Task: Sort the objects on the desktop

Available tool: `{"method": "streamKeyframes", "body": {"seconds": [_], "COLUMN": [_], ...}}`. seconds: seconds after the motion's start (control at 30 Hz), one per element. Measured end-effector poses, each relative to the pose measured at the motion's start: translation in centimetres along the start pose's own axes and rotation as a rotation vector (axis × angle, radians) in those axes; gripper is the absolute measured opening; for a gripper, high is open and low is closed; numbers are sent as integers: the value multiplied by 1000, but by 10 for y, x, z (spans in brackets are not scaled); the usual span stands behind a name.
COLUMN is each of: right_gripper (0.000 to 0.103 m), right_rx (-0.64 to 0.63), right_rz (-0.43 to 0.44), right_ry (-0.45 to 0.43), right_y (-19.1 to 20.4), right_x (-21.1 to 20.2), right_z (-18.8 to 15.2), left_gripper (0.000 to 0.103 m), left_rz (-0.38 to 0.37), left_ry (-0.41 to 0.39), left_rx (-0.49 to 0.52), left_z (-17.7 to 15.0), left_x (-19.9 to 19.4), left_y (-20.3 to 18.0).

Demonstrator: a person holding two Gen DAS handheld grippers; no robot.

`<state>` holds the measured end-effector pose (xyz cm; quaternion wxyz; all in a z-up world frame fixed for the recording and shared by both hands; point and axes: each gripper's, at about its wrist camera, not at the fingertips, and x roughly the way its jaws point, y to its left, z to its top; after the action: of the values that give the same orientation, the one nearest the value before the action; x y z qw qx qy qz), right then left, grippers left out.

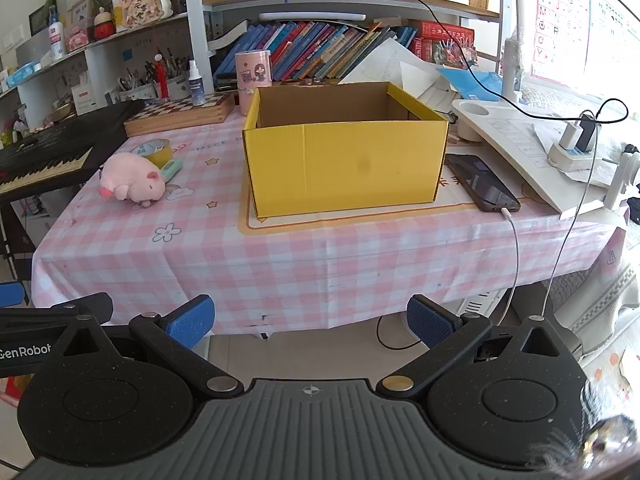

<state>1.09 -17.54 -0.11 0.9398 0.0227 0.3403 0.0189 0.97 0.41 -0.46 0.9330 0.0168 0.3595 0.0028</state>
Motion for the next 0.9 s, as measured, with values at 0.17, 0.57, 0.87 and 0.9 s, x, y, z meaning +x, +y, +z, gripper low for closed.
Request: {"method": "streamKeyframes", "body": {"seconds": [0.17, 0.57, 0.87, 0.9], "right_gripper": [103, 103, 103, 103], "right_rx": [-1, -6, -35, -36], "right_rz": [0, -9, 12, 13], "right_ry": [-2, -23, -38, -37], "right_y": [0, 5, 11, 11], "right_x": [0, -4, -7, -7], "right_z": [0, -1, -2, -2], "left_gripper": [103, 103, 103, 103], "left_rz": [4, 21, 29, 30], "left_ry": [-7, -15, -11, -10], "left_rx": [5, -1, -14, -15], "left_z": [1, -1, -2, -2], "left_x": [-1, -4, -4, -4], "left_y": [0, 2, 5, 5]}}
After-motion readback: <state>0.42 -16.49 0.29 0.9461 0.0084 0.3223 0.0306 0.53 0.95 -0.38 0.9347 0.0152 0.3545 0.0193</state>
